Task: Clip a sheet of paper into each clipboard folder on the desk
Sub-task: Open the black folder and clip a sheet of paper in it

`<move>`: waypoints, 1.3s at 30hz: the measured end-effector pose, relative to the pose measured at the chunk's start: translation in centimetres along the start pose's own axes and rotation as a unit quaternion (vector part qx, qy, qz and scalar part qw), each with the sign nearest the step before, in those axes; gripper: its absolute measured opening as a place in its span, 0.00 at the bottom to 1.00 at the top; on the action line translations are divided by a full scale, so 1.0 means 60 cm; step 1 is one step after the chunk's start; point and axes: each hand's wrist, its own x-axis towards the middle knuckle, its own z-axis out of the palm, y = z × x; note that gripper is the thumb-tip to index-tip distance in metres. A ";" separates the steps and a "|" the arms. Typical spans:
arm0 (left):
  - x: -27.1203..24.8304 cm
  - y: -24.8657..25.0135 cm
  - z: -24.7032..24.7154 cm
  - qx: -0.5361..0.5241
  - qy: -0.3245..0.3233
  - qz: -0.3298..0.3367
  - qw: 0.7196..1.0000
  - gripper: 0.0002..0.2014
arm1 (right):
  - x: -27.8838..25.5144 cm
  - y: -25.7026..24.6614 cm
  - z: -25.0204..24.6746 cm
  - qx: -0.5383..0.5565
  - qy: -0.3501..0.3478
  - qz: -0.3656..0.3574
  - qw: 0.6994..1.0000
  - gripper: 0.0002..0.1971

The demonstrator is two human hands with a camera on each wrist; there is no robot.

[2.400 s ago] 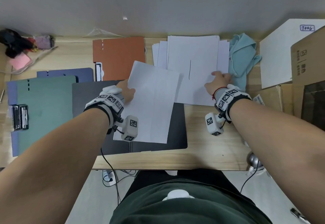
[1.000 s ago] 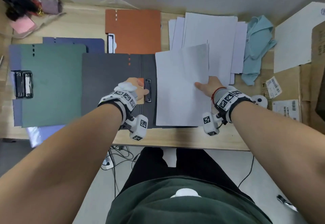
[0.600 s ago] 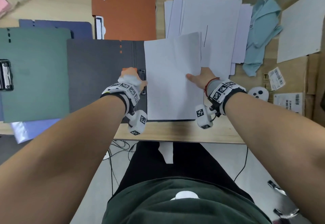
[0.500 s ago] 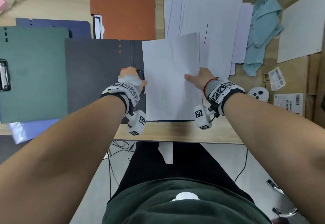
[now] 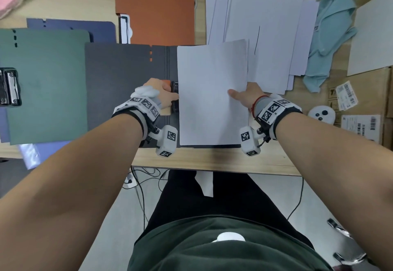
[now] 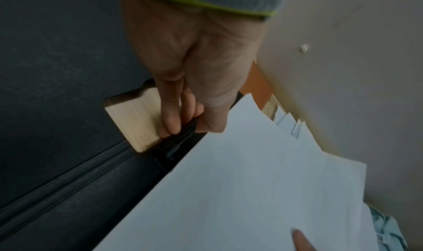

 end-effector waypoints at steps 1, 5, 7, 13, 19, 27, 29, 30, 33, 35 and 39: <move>0.008 -0.008 0.000 -0.032 -0.013 0.008 0.999 0.16 | 0.005 0.003 0.001 0.002 -0.001 -0.001 1.000 0.40; -0.019 0.001 -0.011 -0.093 -0.030 0.021 0.995 0.08 | 0.001 -0.004 0.009 0.007 -0.009 -0.006 1.000 0.40; -0.025 0.002 -0.012 -0.099 -0.030 0.022 0.994 0.07 | -0.001 -0.009 0.014 0.005 -0.008 -0.010 1.000 0.38; -0.022 -0.004 -0.007 -0.066 -0.016 0.022 0.997 0.08 | 0.002 -0.014 0.022 -0.002 -0.002 -0.018 1.000 0.30; -0.035 0.014 -0.003 0.044 0.018 0.018 0.999 0.10 | 0.005 -0.013 0.026 -0.016 -0.014 -0.012 1.000 0.35; -0.045 0.000 -0.019 0.195 0.043 -0.005 0.980 0.16 | -0.003 -0.027 0.059 -0.039 -0.060 -0.038 0.997 0.37; -0.043 -0.009 -0.030 0.212 0.042 -0.017 0.976 0.19 | -0.004 -0.030 0.068 -0.029 -0.054 -0.061 0.996 0.26; -0.041 -0.014 -0.037 0.216 0.047 -0.024 0.975 0.19 | -0.002 -0.034 0.072 -0.021 -0.044 -0.071 0.996 0.21; -0.038 -0.013 -0.042 0.216 0.054 -0.032 0.974 0.23 | -0.003 -0.033 0.058 0.023 0.002 -0.051 0.998 0.16; -0.037 -0.011 -0.041 0.213 0.048 -0.033 0.975 0.23 | -0.004 -0.031 0.042 0.028 0.057 -0.040 0.997 0.16; -0.033 -0.013 -0.040 0.214 0.054 -0.029 0.975 0.18 | -0.005 -0.022 0.006 -0.096 0.157 -0.093 0.978 0.21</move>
